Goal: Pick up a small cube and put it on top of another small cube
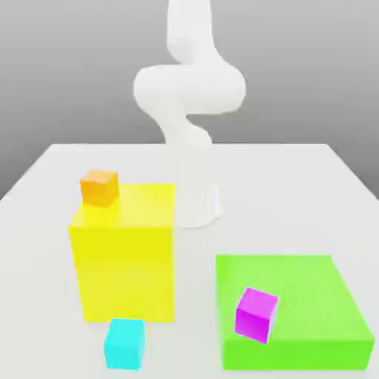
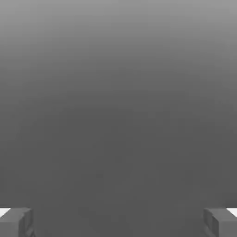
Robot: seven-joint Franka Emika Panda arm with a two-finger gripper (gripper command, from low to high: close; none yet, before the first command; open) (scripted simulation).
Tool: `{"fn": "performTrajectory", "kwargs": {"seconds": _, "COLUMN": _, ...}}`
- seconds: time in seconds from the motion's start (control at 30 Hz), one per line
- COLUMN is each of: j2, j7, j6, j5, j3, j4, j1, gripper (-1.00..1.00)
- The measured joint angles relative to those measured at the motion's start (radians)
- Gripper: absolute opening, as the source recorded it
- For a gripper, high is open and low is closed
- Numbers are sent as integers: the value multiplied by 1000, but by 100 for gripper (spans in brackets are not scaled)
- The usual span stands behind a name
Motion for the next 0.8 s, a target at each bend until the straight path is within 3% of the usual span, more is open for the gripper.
{"fn": "performTrajectory", "kwargs": {"seconds": 0.33, "j2": 369, "j7": 285, "j6": 49, "j5": -26, "j3": 3, "j4": 105, "j1": -148, "gripper": 0}}
{"fn": "performTrajectory", "kwargs": {"seconds": 0.8, "j2": 876, "j7": 641, "j6": 117, "j5": -11, "j3": -74, "j4": 250, "j1": -283, "gripper": 0}}
